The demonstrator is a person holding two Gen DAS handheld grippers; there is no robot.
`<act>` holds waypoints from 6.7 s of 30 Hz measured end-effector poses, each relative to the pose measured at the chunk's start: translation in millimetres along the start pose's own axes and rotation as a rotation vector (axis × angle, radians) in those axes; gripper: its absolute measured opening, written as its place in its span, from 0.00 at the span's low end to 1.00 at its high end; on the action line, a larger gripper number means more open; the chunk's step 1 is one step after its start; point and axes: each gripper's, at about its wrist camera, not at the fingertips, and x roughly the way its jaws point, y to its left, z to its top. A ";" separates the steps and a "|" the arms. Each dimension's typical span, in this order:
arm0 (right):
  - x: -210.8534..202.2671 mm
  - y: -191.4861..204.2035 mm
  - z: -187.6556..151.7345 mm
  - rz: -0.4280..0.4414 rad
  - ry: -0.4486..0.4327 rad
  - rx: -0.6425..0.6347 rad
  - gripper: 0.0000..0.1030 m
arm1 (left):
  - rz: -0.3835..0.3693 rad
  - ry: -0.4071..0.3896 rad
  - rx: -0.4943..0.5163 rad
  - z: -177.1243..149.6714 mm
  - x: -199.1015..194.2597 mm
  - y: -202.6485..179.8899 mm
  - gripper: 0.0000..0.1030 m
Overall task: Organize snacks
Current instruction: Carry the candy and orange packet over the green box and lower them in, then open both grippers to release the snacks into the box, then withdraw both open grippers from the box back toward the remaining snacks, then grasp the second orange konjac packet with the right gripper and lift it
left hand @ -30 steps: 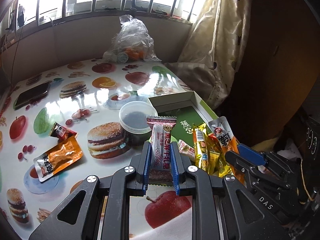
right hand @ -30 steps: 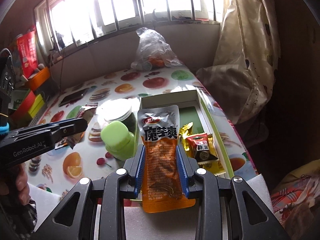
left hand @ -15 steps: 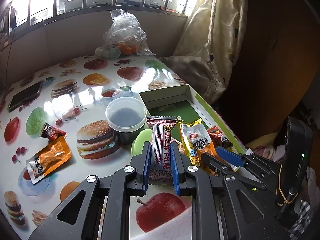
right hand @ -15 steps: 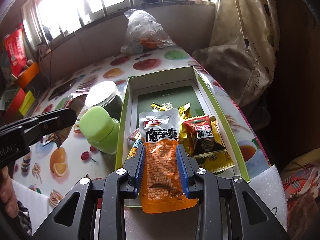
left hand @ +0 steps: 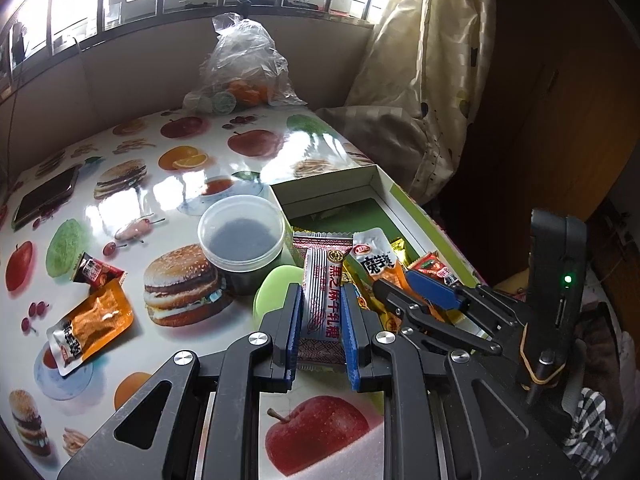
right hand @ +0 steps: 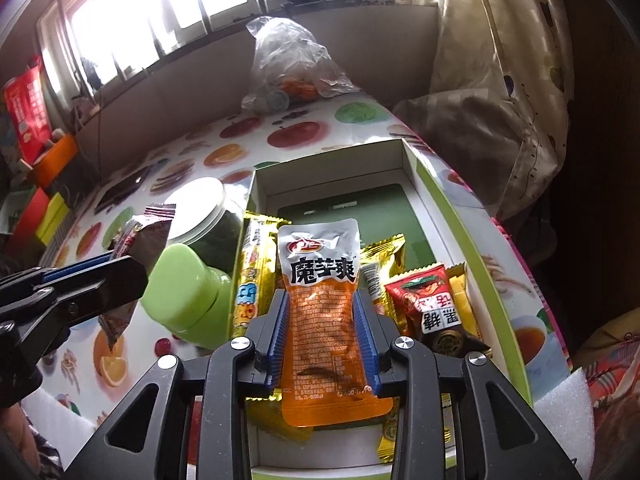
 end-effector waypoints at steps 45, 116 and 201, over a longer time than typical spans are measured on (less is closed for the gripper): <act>-43.0 -41.1 -36.7 0.069 -0.043 0.119 0.50 | -0.022 0.124 0.040 8.1 60.2 -41.5 0.34; -75.8 101.7 -30.1 0.119 -0.084 -0.147 0.50 | 0.136 -0.085 -0.108 -51.1 -74.0 82.4 0.38; 104.2 300.8 2.4 0.085 0.131 -0.407 0.50 | 0.174 0.008 -0.385 -111.4 -71.1 260.2 0.38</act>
